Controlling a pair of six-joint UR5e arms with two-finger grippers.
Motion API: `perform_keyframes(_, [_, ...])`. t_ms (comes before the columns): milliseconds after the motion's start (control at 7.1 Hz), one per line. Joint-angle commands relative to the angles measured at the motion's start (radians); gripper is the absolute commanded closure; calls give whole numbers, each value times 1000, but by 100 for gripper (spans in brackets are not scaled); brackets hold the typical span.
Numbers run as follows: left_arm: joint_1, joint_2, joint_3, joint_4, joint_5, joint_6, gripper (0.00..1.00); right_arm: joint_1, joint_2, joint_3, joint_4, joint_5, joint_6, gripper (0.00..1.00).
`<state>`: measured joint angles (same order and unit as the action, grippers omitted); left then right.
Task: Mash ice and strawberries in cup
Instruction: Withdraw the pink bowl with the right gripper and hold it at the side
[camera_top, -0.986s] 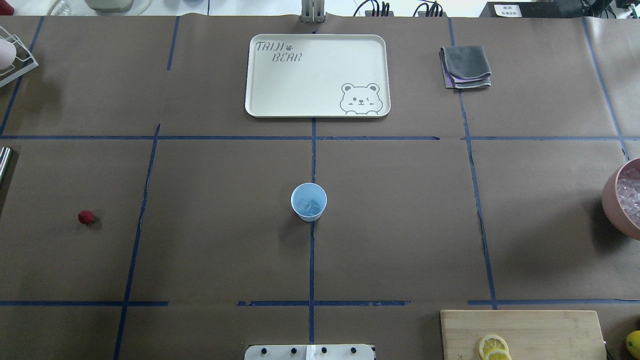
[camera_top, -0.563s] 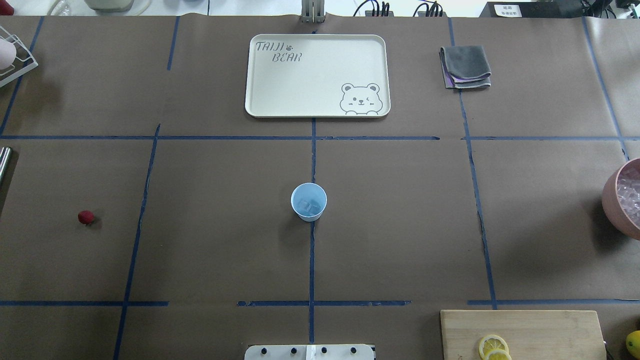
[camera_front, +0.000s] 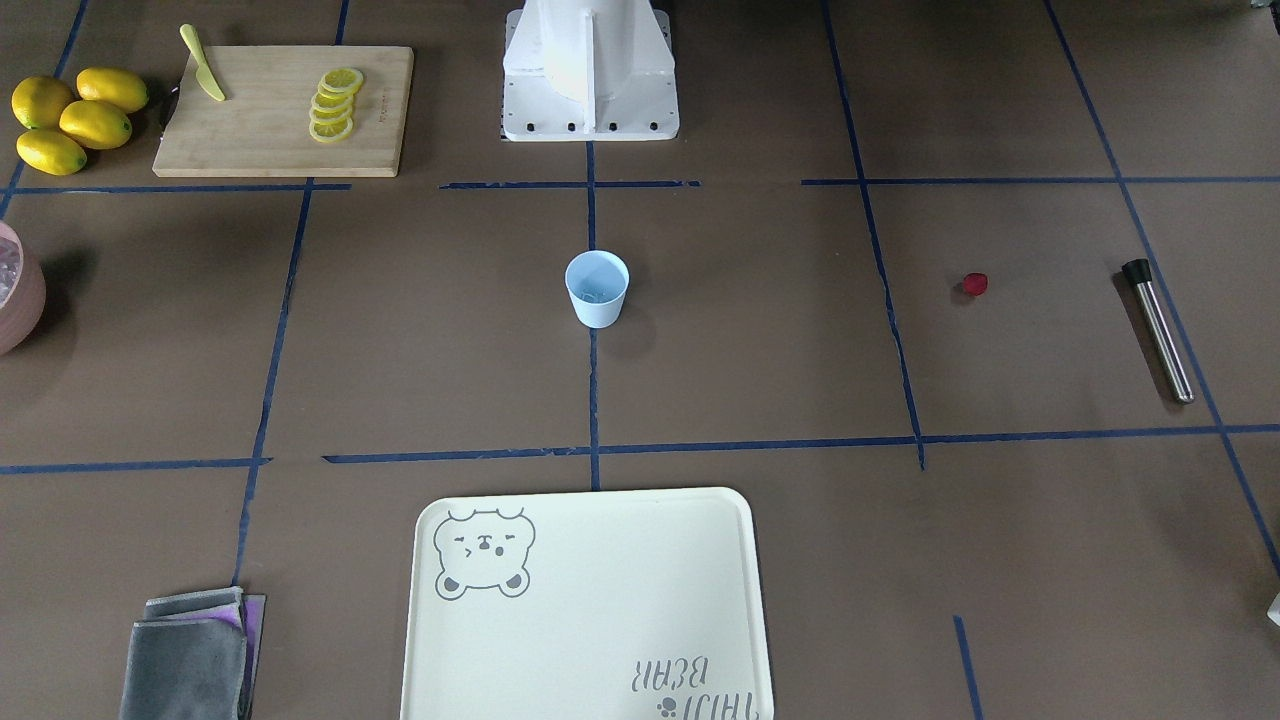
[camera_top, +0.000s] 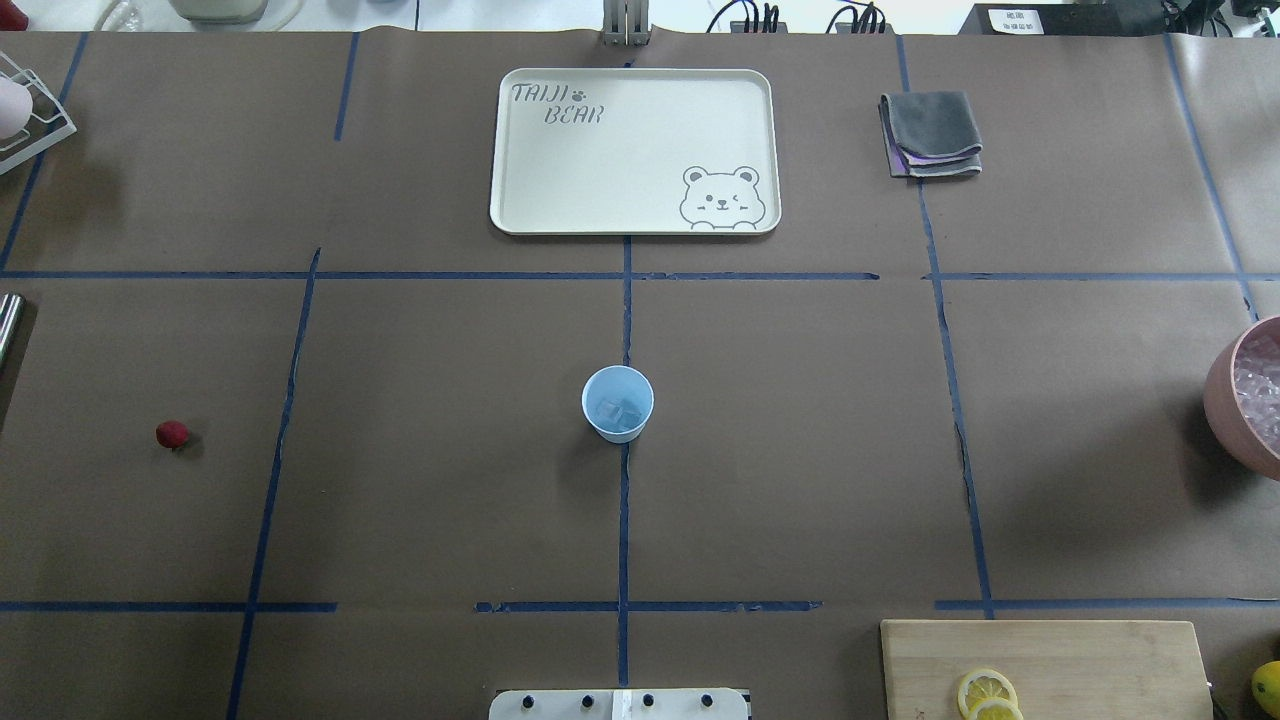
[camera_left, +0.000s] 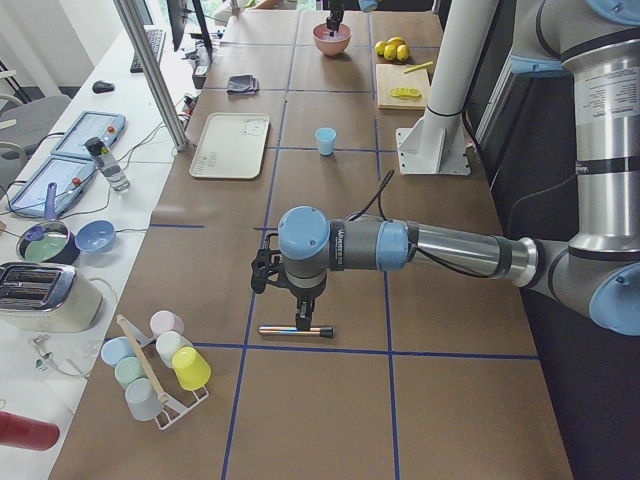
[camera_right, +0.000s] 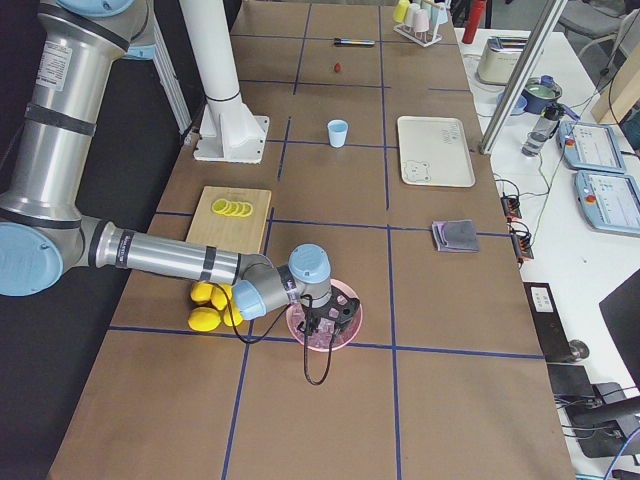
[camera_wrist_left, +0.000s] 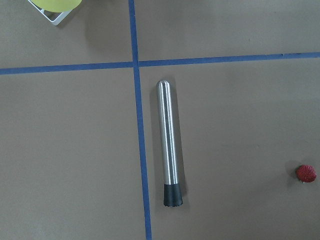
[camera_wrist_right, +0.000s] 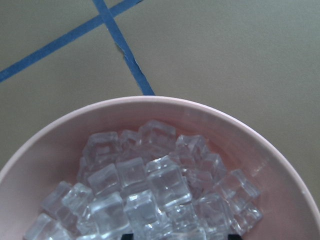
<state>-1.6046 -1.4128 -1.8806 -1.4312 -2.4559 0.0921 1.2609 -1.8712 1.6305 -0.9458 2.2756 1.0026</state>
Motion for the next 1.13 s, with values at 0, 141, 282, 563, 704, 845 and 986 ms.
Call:
perform_keyframes(0, [0,0,0,0,0,0,0,0,-5,3,-1,-1,-2,99])
perform_keyframes(141, [0,0,0,0,0,0,0,2,-5,23,-1,1,-1,100])
perform_keyframes(282, [0,0,-2,2,0,0,0,3,-20,104,-13,-1,2,100])
perform_keyframes(563, [0,0,-8,2,0,0,0,-59,-4,260,-16,-4,192,100])
perform_keyframes(704, [0,0,-9,2,0,0,0,-157,63,323,-16,-13,394,100])
perform_keyframes(845, [0,0,-9,2,0,0,0,-237,170,350,-16,-8,577,100])
perform_keyframes(986, [0,0,-8,2,0,0,0,-306,275,354,-16,1,693,100])
